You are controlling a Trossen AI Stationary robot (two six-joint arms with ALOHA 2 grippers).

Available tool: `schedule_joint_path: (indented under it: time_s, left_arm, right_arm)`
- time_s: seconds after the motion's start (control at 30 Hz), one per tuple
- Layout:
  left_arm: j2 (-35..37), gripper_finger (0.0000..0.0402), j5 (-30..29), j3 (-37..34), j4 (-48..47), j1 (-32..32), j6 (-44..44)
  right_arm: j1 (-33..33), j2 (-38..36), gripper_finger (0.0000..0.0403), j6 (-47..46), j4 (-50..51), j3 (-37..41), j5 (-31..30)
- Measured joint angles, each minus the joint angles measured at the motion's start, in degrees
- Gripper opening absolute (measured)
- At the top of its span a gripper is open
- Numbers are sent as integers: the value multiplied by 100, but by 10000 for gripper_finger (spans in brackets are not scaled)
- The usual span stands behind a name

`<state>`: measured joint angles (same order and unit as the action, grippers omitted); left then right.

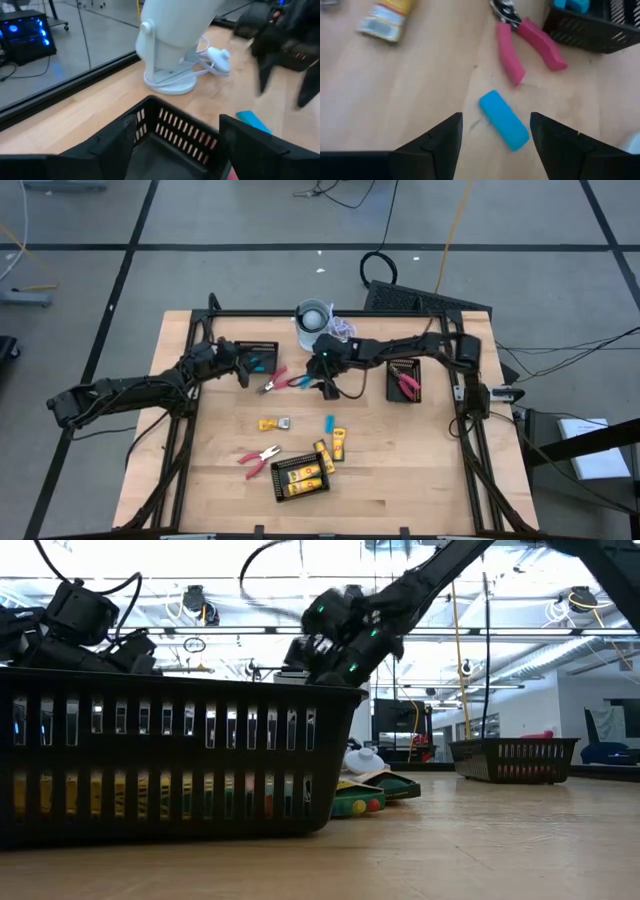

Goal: Pick & Place School Supplies
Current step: Put the blue eraser into the top black bin

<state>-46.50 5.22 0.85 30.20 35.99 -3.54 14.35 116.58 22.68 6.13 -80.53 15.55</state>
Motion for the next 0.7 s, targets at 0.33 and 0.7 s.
schedule_joint_path:
  time_s: [0.33,0.7]
  left_arm:
    - [4,279,552,1,303,-11,-215]
    - [0,271,533,1,306,-12,-150]
  right_arm:
    - [-303,764,228,345,735,-695,-368]
    - [-364,796,229,841,938,-906,-990]
